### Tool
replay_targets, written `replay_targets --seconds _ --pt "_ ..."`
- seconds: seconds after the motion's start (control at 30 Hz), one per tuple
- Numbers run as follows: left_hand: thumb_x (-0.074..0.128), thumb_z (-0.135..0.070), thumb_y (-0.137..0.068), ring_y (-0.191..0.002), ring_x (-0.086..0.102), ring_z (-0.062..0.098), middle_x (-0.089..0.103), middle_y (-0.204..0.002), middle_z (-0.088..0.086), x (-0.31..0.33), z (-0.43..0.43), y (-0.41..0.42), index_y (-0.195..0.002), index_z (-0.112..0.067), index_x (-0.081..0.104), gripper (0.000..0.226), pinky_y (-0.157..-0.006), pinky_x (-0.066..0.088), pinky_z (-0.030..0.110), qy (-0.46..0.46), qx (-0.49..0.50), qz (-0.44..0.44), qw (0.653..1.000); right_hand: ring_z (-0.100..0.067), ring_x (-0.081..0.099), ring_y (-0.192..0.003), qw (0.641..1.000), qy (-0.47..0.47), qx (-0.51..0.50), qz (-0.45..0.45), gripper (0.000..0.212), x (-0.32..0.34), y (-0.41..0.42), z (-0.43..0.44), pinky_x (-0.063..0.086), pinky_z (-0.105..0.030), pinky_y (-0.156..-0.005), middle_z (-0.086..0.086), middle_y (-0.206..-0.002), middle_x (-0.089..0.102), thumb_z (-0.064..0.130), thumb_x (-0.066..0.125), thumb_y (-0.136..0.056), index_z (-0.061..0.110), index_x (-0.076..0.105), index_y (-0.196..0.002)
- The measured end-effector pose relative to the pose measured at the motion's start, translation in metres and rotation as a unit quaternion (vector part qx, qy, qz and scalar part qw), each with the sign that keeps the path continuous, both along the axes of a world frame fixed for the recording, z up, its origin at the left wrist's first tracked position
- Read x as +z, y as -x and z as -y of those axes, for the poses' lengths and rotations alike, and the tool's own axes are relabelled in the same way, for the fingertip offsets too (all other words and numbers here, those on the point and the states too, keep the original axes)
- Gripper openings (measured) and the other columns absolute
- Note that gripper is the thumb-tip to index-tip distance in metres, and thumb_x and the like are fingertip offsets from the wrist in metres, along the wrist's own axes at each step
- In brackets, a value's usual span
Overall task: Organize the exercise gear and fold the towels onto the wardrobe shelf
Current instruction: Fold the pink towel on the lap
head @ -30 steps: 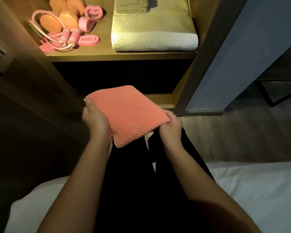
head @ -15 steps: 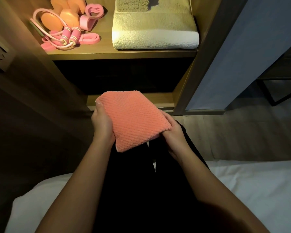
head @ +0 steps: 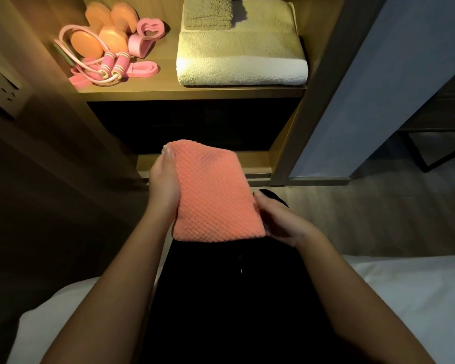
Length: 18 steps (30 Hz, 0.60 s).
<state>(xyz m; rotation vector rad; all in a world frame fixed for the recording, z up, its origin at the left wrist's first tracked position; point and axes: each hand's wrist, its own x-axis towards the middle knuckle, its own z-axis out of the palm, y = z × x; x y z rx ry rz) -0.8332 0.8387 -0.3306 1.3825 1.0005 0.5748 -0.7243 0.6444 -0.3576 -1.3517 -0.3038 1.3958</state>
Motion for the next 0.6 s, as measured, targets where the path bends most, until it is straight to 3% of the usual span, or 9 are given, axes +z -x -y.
replay_targets --seconds 0.13,0.27,0.33,0.47,0.53,0.6 --pt "0.029 -0.052 -0.102 -0.092 0.062 0.014 0.065 -0.100 0.000 0.005 0.004 -0.007 -0.102 -0.027 0.061 0.040 -0.080 0.049 0.031 -0.039 -0.033 -0.006 0.999 -0.012 0.068 -0.095 0.995 0.031 -0.060 0.072 0.041 0.007 0.005 -0.024 0.051 -0.024 -0.070 0.005 -0.106 0.070 0.053 0.062 -0.082 0.024 0.060 -0.111" --pt "0.032 -0.050 -0.102 -0.078 0.058 0.015 0.060 -0.085 0.001 -0.004 0.003 -0.004 -0.091 -0.016 0.058 0.045 -0.072 0.046 0.032 -0.116 0.022 -0.023 0.993 -0.010 0.067 -0.092 0.969 0.015 -0.160 0.186 0.015 0.008 0.006 -0.028 0.055 -0.025 -0.068 0.006 -0.104 0.069 0.038 0.065 -0.089 0.030 0.062 -0.101" --pt "0.034 -0.052 -0.101 -0.079 0.057 0.016 0.060 -0.085 0.002 -0.008 0.005 -0.006 -0.093 -0.012 0.059 0.048 -0.072 0.046 0.034 -0.097 0.055 -0.039 0.993 -0.010 0.065 -0.093 0.954 0.000 -0.179 0.240 0.010 0.012 0.002 -0.030 0.054 -0.027 -0.071 0.007 -0.102 0.067 0.034 0.065 -0.090 0.030 0.061 -0.099" --pt "0.036 -0.058 -0.098 -0.081 0.059 0.016 0.062 -0.087 0.001 -0.009 0.001 -0.013 -0.094 -0.019 0.062 0.047 -0.075 0.046 0.035 0.065 0.014 -0.015 0.998 -0.008 0.063 -0.095 0.950 -0.022 -0.186 0.249 0.022 0.019 -0.012 -0.031 0.051 -0.024 -0.070 0.007 -0.106 0.064 0.033 0.062 -0.092 0.025 0.057 -0.112" --pt "0.037 -0.056 -0.098 -0.080 0.059 0.015 0.062 -0.091 0.001 -0.013 0.000 -0.016 -0.096 -0.018 0.060 0.045 -0.071 0.046 0.032 0.057 -0.053 -0.046 0.996 -0.008 0.062 -0.097 0.953 -0.027 -0.183 0.241 0.027 0.020 -0.024 -0.030 0.050 -0.024 -0.071 0.008 -0.110 0.063 0.036 0.060 -0.093 0.025 0.053 -0.117" --pt "0.037 -0.050 -0.101 -0.078 0.057 0.012 0.060 -0.093 0.000 -0.020 0.003 -0.025 -0.101 -0.017 0.055 0.038 -0.063 0.042 0.028 -0.019 -0.079 -0.103 0.991 -0.009 0.061 -0.099 0.951 -0.007 -0.167 0.260 0.027 0.019 -0.034 -0.032 0.050 -0.026 -0.074 0.008 -0.110 0.061 0.039 0.056 -0.095 0.026 0.050 -0.118"
